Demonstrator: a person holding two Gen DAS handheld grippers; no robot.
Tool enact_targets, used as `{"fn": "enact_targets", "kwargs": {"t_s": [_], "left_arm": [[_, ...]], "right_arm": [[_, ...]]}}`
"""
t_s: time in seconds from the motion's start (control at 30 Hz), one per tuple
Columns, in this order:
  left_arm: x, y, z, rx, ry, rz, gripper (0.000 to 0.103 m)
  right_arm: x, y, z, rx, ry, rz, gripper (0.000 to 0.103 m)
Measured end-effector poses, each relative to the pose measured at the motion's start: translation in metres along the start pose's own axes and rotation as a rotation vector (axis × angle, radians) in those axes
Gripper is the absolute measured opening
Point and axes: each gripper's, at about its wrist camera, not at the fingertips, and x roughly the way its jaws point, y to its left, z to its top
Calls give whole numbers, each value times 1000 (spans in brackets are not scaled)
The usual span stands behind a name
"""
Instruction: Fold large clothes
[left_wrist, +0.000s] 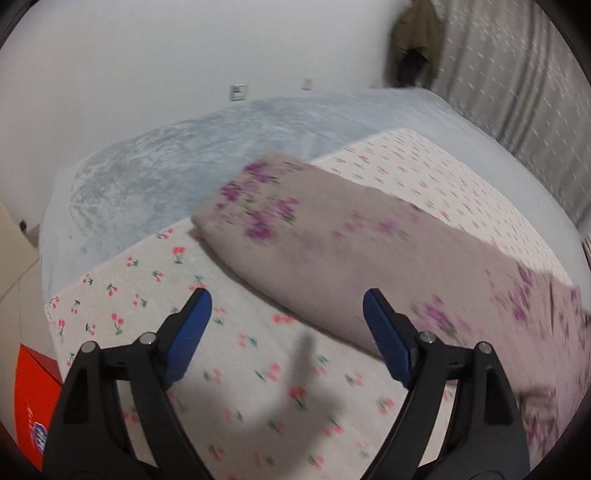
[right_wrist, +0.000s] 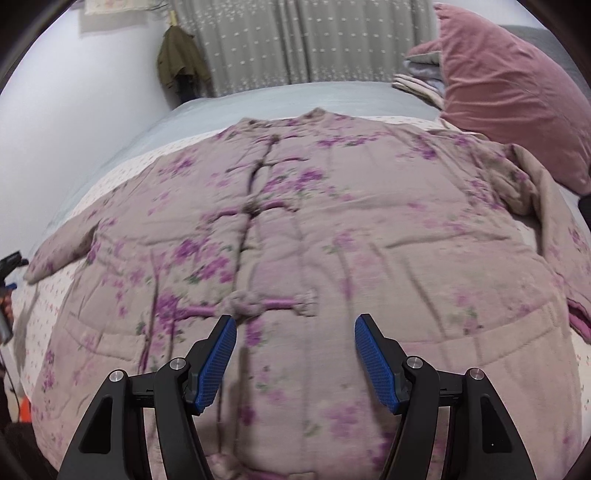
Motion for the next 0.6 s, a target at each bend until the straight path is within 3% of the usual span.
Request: {"fn": "enact_targets", "kwargs": {"t_s": [0.13, 0.2, 0.43, 0.6], "left_arm": [[-25, -42, -19, 107, 54, -70, 92], [-40, -65, -34, 137, 91, -143, 97], [-94, -152, -97, 289, 249, -433, 99], [-130, -207, -148, 401, 295, -605, 99]], "right_arm": [[-12, -13, 2, 27, -24, -31, 68], [-18, -19, 2, 35, -30, -53, 72], [-38, -41, 2, 12, -39, -165, 76], [-53, -73, 8, 94, -60, -197, 77]]}}
